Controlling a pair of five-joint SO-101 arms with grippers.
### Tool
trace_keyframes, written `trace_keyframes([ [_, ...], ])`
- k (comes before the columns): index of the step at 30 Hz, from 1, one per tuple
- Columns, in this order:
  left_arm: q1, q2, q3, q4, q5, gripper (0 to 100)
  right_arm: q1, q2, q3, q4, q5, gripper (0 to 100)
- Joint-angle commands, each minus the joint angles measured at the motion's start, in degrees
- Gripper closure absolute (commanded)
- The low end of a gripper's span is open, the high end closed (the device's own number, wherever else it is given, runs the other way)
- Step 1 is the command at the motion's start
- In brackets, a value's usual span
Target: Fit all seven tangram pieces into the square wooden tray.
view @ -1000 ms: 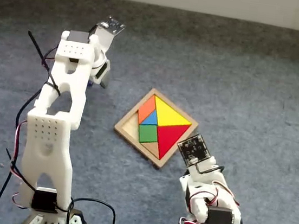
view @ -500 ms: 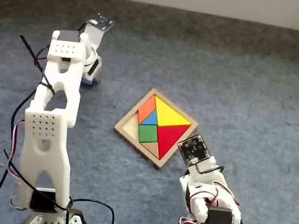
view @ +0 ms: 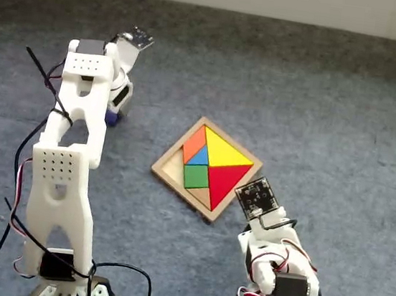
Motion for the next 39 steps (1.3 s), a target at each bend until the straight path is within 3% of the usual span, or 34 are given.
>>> trace_keyframes([
  [1, 2.33, -0.4, -1.36, 5.63, -2.37, 86, 1.01, 0.75, 8.4, 0.04, -0.18, 99.3],
  [7, 3.3, -0.92, -1.71, 11.96, -3.16, 90, 1.01, 0.75, 8.4, 0.04, -0.18, 99.3],
  [15, 2.59, -9.98, 1.1, 14.42, 0.79, 85, 2.86, 0.66, 8.4, -0.13, -0.18, 99.3],
  [27, 2.24, -41.01, 30.2, 13.98, 0.35, 75, 2.86, 0.66, 8.4, -0.13, -0.18, 99.3],
  [39, -3.12, -40.13, 51.21, -10.46, -4.04, 75, 3.03, 0.66, 8.4, -0.13, -0.18, 99.3],
])
